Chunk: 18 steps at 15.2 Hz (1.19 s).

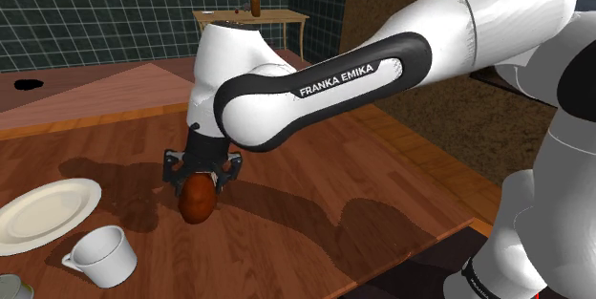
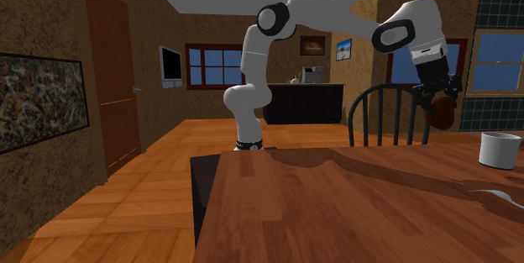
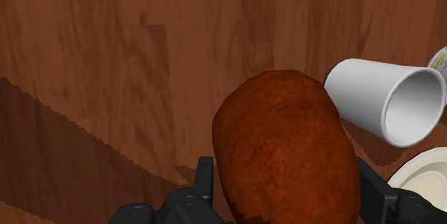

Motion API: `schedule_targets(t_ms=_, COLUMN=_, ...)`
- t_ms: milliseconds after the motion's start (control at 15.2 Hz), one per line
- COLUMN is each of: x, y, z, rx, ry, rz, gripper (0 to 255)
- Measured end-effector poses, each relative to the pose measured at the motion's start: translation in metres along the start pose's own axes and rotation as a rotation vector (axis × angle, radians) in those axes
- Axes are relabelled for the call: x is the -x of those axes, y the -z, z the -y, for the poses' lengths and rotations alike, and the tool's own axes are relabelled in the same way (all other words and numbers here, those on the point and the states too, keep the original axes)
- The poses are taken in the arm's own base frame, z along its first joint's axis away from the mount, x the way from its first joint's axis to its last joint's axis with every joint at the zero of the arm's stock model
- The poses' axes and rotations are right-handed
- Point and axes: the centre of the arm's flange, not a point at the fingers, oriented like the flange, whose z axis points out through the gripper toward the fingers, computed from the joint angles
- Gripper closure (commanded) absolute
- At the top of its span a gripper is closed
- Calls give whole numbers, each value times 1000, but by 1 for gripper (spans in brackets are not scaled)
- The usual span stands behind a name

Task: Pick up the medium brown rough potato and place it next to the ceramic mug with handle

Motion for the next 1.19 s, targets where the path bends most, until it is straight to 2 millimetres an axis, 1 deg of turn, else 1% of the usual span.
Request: schedule_targets(t_ms=1188, x=2, y=-89, z=-29, rx=0, ry=0, rz=0, gripper=255)
